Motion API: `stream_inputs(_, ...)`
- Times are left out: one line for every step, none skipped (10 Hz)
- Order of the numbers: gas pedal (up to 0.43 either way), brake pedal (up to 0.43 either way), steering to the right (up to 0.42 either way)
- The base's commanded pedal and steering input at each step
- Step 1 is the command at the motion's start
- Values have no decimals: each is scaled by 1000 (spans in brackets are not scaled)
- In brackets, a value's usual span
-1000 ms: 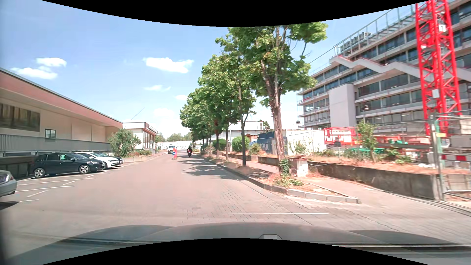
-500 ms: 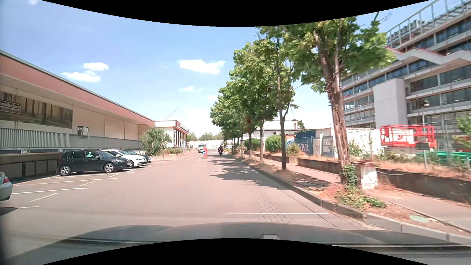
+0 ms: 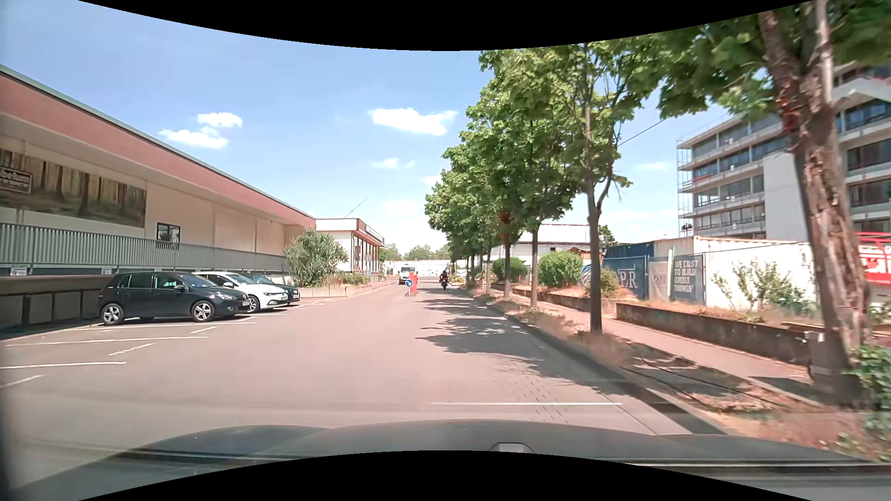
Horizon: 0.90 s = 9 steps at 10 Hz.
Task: Follow the waypoints while adhering to traffic rules and regulations
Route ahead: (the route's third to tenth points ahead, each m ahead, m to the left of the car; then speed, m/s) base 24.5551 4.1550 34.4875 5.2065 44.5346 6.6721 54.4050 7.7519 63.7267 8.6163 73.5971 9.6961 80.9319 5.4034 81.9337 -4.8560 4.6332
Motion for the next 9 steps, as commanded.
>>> stream_inputs(189,0,-77)
stream_inputs(189,0,-76)
stream_inputs(189,0,-71)
stream_inputs(189,0,-55)
stream_inputs(189,0,-41)
stream_inputs(189,0,-33)
stream_inputs(189,0,-34)
stream_inputs(189,0,-34)
stream_inputs(189,0,-31)
